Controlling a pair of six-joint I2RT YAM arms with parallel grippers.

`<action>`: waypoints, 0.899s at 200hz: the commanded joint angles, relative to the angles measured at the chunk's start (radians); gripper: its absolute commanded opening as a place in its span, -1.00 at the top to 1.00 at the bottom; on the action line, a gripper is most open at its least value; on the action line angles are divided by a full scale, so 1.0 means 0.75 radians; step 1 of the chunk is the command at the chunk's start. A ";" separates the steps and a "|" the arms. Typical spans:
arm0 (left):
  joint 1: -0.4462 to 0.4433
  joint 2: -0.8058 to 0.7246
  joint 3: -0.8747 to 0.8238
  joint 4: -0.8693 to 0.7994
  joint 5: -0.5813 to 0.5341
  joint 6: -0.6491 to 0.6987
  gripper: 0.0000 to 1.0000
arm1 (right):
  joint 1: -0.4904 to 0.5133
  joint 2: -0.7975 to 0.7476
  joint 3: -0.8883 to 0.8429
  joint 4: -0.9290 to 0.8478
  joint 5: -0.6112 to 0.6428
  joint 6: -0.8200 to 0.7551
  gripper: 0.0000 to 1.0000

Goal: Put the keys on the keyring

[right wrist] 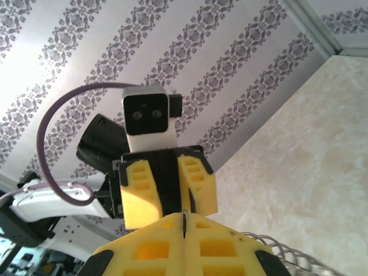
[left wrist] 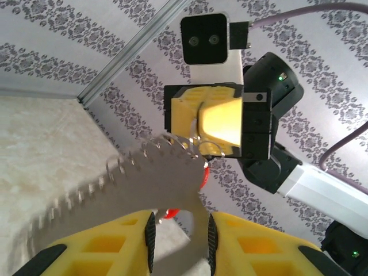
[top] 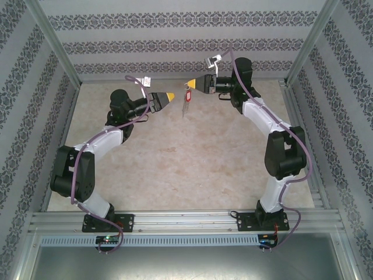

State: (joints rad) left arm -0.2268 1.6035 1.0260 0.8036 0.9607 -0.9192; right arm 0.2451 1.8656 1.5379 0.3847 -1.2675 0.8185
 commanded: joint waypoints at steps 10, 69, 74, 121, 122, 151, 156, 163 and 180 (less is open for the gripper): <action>0.017 -0.005 0.067 -0.126 0.047 0.100 0.35 | 0.019 0.017 0.072 -0.054 -0.138 -0.093 1.00; 0.018 0.021 0.126 -0.177 0.118 0.087 0.37 | 0.058 0.074 0.105 -0.130 -0.156 -0.148 1.00; 0.017 0.021 0.129 -0.181 0.123 0.087 0.37 | 0.063 0.080 0.106 -0.131 -0.153 -0.149 1.00; 0.016 0.034 0.133 -0.185 0.130 0.084 0.38 | 0.096 0.112 0.107 -0.148 -0.126 -0.175 1.00; 0.017 0.034 0.133 -0.184 0.129 0.084 0.37 | 0.096 0.112 0.106 -0.148 -0.126 -0.176 1.00; 0.015 0.054 0.133 -0.161 0.124 0.066 0.38 | 0.101 0.114 0.099 -0.155 -0.114 -0.187 1.00; 0.014 0.058 0.133 -0.159 0.126 0.064 0.38 | 0.102 0.114 0.099 -0.158 -0.112 -0.189 1.00; 0.015 0.063 0.133 -0.156 0.125 0.062 0.38 | 0.102 0.111 0.095 -0.162 -0.111 -0.193 1.00; 0.014 0.068 0.127 -0.144 0.126 0.060 0.39 | 0.102 0.104 0.097 -0.175 -0.104 -0.207 1.00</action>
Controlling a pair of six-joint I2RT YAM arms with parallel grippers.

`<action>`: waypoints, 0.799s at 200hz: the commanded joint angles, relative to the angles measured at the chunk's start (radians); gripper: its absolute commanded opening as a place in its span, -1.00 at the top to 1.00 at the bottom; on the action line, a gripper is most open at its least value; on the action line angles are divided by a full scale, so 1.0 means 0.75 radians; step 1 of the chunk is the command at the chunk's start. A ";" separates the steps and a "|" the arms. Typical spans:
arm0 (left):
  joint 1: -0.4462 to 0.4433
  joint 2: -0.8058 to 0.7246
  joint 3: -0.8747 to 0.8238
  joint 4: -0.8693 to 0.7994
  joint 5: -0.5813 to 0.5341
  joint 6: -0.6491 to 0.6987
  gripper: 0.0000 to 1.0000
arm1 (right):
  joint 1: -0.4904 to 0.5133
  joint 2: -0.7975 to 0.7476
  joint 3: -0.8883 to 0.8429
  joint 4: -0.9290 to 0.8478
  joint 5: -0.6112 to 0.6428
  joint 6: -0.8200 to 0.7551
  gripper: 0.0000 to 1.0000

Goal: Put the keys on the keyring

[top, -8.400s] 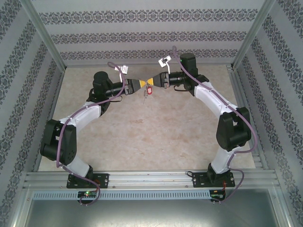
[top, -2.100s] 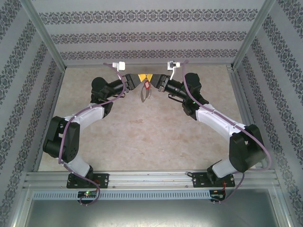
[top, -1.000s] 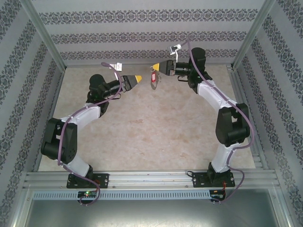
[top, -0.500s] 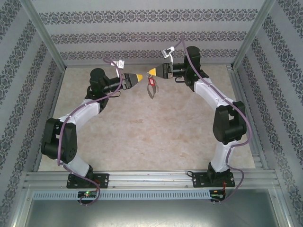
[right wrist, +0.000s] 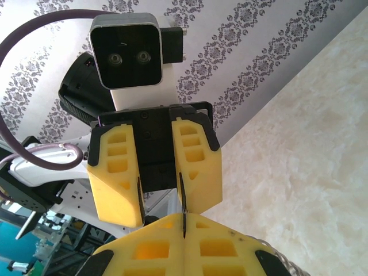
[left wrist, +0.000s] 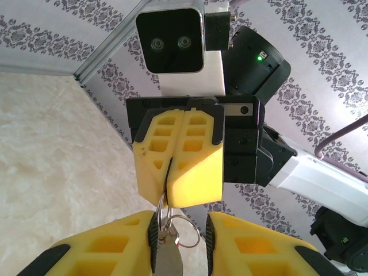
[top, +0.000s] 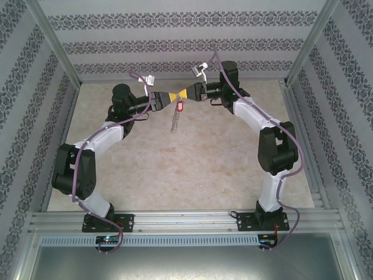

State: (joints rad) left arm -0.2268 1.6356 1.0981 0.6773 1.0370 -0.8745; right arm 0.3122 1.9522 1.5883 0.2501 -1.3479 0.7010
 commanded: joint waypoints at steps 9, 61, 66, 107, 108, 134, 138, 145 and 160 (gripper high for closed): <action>0.013 0.028 0.031 0.024 0.025 -0.003 0.39 | 0.013 -0.014 0.029 -0.002 0.004 -0.053 1.00; 0.011 0.028 0.027 0.024 0.014 0.012 0.39 | 0.013 -0.029 0.024 -0.041 0.016 -0.090 1.00; 0.011 0.025 0.026 0.016 0.007 0.020 0.39 | 0.010 -0.033 0.022 -0.048 0.019 -0.099 1.00; 0.008 0.041 0.031 0.030 0.000 0.010 0.39 | 0.024 -0.039 0.024 -0.065 0.017 -0.116 1.00; 0.008 0.043 0.032 0.030 0.001 0.009 0.39 | 0.023 -0.039 0.024 -0.066 0.018 -0.116 1.00; 0.003 0.057 0.037 0.031 0.004 0.002 0.39 | 0.032 -0.036 0.035 -0.073 0.023 -0.119 1.00; 0.002 0.059 0.037 0.033 0.004 0.002 0.39 | 0.034 -0.035 0.036 -0.077 0.024 -0.121 1.00; 0.000 0.061 0.038 0.033 0.004 0.002 0.39 | 0.034 -0.035 0.040 -0.081 0.022 -0.124 1.00; -0.002 0.065 0.039 0.043 0.006 -0.002 0.46 | 0.036 -0.038 0.046 -0.096 0.026 -0.132 1.00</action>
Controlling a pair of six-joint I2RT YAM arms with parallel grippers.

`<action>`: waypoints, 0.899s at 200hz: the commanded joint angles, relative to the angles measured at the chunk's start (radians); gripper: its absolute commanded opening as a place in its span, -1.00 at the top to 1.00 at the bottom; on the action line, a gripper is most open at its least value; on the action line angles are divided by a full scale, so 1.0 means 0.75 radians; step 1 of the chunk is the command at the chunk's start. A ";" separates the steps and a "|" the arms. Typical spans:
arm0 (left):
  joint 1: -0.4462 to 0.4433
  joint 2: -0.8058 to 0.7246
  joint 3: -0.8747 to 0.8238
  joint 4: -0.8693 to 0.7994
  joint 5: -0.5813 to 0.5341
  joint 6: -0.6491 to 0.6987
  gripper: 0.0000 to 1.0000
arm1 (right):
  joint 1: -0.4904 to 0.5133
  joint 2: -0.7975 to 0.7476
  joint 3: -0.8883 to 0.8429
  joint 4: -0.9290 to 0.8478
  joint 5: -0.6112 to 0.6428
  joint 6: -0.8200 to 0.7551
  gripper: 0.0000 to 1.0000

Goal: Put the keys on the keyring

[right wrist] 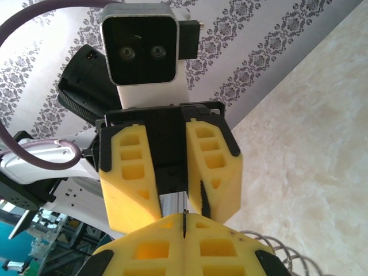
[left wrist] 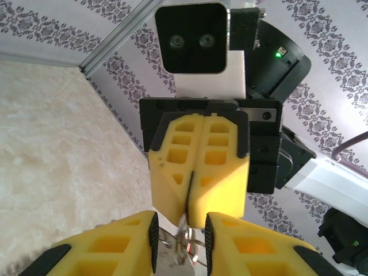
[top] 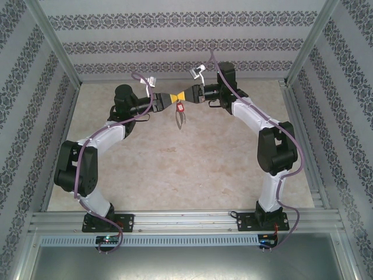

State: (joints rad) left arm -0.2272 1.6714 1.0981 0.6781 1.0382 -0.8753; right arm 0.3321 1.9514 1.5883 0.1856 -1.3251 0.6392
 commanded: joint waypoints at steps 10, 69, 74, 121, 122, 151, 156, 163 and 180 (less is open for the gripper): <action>-0.002 0.020 0.042 0.048 0.005 -0.005 0.52 | 0.008 -0.039 0.046 -0.017 -0.002 -0.053 1.00; -0.016 0.052 0.046 0.153 0.023 -0.071 1.00 | 0.016 -0.055 0.042 -0.049 0.008 -0.076 1.00; -0.015 0.054 0.044 0.164 0.022 -0.077 1.00 | 0.017 -0.057 0.042 -0.050 0.014 -0.075 1.00; -0.015 0.028 0.007 0.255 -0.008 -0.118 1.00 | -0.064 -0.192 -0.118 0.073 0.232 0.017 0.24; -0.015 0.028 0.007 0.256 -0.009 -0.117 1.00 | -0.068 -0.194 -0.126 0.081 0.238 0.021 0.24; -0.016 -0.012 -0.007 0.293 -0.011 -0.126 1.00 | -0.112 -0.339 -0.363 0.241 0.376 0.091 0.23; -0.016 -0.020 -0.012 0.308 -0.010 -0.128 1.00 | -0.110 -0.366 -0.401 0.263 0.397 0.093 0.23; -0.016 -0.027 -0.016 0.325 -0.009 -0.135 1.00 | -0.106 -0.399 -0.460 0.298 0.431 0.096 0.21; -0.014 -0.044 -0.021 0.367 0.005 -0.152 1.00 | -0.087 -0.475 -0.588 0.385 0.510 0.078 0.11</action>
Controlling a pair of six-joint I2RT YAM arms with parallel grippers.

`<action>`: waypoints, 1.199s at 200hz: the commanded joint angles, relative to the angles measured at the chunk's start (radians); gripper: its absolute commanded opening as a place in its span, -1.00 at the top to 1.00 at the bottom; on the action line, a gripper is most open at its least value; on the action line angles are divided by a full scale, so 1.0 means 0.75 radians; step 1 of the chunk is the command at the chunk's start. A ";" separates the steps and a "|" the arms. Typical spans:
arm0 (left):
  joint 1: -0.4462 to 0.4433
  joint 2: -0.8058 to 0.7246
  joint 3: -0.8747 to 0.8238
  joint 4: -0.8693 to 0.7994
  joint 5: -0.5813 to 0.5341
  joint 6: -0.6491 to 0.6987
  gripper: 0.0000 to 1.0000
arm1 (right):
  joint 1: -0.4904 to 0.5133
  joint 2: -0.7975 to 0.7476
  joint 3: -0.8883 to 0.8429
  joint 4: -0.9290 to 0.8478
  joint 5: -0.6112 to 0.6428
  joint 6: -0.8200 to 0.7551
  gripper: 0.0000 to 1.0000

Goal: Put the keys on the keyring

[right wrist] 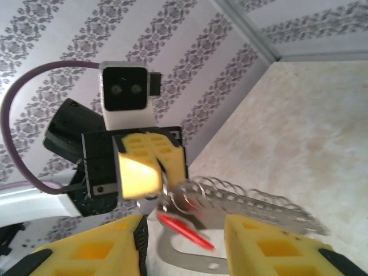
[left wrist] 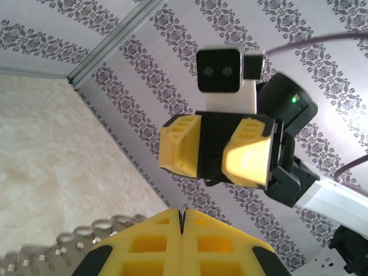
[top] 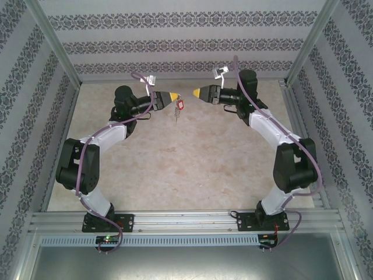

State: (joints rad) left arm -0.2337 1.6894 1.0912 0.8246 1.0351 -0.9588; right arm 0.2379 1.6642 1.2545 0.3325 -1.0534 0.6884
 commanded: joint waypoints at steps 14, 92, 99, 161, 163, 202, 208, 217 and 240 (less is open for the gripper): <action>-0.006 -0.069 -0.015 0.203 0.022 -0.062 1.00 | 0.058 -0.133 -0.229 0.274 0.195 0.010 0.09; -0.027 -0.065 -0.007 0.254 0.057 -0.111 1.00 | 0.187 -0.164 -0.290 0.394 0.249 -0.009 0.08; -0.026 -0.061 -0.007 0.259 0.057 -0.115 1.00 | 0.190 -0.158 -0.280 0.393 0.249 -0.010 0.07; -0.037 -0.058 -0.002 0.263 0.074 -0.131 1.00 | 0.198 -0.142 -0.213 0.369 0.226 -0.026 -0.02; -0.036 -0.058 -0.003 0.263 0.074 -0.131 1.00 | 0.198 -0.143 -0.212 0.369 0.225 -0.026 -0.01; -0.040 -0.053 0.001 0.263 0.070 -0.131 1.00 | 0.218 -0.146 -0.192 0.374 0.151 -0.021 0.10; -0.039 -0.054 0.003 0.264 0.070 -0.131 1.00 | 0.224 -0.148 -0.193 0.369 0.141 -0.024 0.12; -0.039 -0.051 0.004 0.261 0.068 -0.129 1.00 | 0.230 -0.149 -0.195 0.367 0.131 -0.030 0.17; -0.039 -0.050 0.005 0.262 0.070 -0.131 1.00 | 0.245 -0.147 -0.199 0.368 0.104 -0.037 0.34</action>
State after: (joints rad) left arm -0.2497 1.6688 1.0893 0.9360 1.0698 -1.0492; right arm 0.4049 1.5642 1.0801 0.5800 -0.9222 0.6857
